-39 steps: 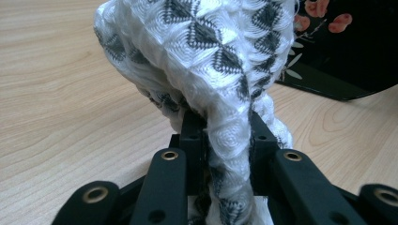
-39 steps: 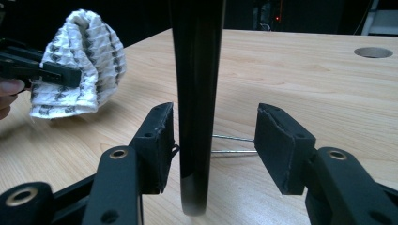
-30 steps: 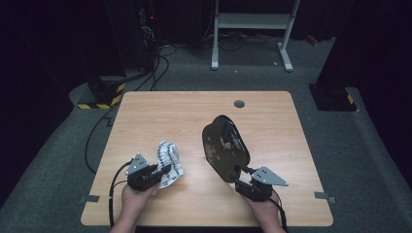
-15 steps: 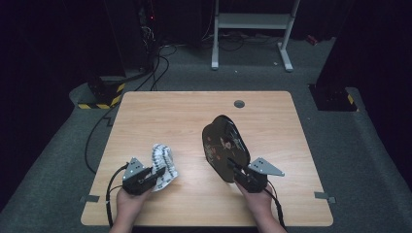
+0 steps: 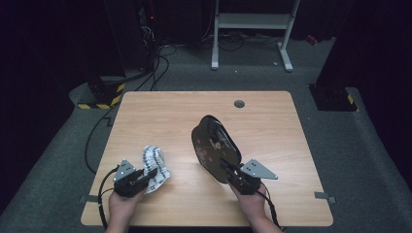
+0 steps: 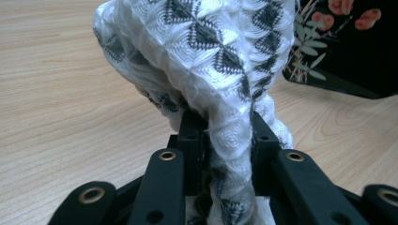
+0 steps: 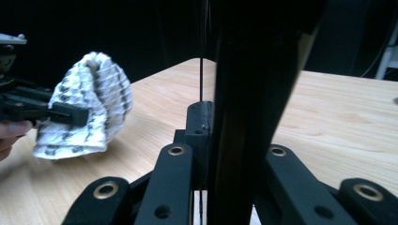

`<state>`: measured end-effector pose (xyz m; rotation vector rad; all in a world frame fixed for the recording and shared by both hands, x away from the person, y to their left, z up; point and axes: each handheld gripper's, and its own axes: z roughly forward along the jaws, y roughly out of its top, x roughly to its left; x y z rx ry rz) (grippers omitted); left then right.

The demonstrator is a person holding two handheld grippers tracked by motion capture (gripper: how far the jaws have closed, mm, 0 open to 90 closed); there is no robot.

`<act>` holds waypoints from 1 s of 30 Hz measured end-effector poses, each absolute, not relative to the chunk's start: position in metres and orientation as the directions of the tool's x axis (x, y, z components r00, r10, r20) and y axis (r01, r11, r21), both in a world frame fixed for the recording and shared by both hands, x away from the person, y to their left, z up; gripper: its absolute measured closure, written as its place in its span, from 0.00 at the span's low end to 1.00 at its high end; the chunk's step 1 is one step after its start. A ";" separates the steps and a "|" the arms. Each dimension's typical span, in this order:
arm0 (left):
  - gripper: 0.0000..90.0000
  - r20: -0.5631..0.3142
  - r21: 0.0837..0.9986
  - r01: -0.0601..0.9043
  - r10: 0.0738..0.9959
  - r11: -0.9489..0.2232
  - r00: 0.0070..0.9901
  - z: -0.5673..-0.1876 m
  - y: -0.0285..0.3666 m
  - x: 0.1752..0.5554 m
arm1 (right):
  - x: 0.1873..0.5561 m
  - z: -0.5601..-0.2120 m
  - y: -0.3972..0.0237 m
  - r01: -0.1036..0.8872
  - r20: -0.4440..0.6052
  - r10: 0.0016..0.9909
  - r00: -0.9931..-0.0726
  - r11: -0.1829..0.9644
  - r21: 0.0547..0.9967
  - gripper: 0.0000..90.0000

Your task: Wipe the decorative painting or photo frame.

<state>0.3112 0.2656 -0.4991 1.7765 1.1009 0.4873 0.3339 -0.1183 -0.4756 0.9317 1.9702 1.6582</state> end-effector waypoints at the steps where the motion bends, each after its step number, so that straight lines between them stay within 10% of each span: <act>1: 0.80 -0.138 0.875 0.464 0.847 -0.140 0.514 -0.499 0.265 0.311 | 0.334 -0.478 -0.114 0.240 0.118 0.700 -0.704 0.079 0.968 0.90; 21: 0.80 -0.126 0.884 0.438 0.820 -0.163 0.558 -0.494 0.249 0.318 | 0.326 -0.493 -0.122 0.260 0.148 0.685 -0.713 0.062 0.964 0.89; 30: 0.81 -0.118 0.887 0.425 0.800 -0.181 0.588 -0.492 0.236 0.326 | 0.316 -0.499 -0.138 0.272 0.151 0.686 -0.712 0.071 0.960 0.65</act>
